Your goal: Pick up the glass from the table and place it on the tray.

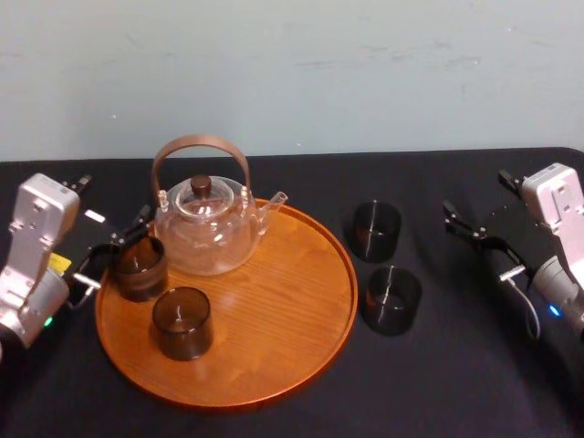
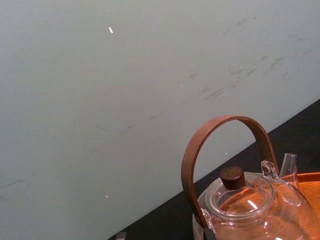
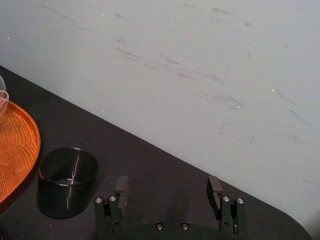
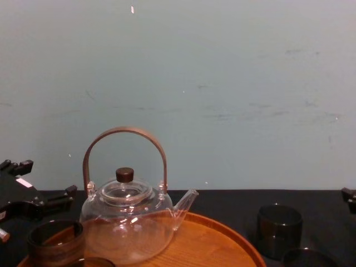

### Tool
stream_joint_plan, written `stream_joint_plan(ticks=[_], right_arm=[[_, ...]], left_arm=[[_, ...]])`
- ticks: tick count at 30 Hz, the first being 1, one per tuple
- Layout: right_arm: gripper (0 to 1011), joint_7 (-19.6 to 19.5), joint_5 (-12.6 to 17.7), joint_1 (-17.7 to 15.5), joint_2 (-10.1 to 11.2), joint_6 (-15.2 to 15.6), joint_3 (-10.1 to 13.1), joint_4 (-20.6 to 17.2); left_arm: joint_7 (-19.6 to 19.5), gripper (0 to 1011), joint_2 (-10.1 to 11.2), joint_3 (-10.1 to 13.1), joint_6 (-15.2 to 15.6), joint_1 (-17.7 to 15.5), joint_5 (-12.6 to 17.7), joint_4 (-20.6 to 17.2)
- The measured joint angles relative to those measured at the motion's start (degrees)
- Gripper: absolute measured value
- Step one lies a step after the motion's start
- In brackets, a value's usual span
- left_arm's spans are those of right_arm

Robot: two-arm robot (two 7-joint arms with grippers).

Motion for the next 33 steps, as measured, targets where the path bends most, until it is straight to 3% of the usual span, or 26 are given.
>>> stream_joint_plan(ticks=[33], right_arm=[[1002,0.0,0.0,0.0,0.0,0.0,0.0,0.0]], left_arm=[[0.0,1001,0.0,0.0,0.0,0.0,0.0,0.0]])
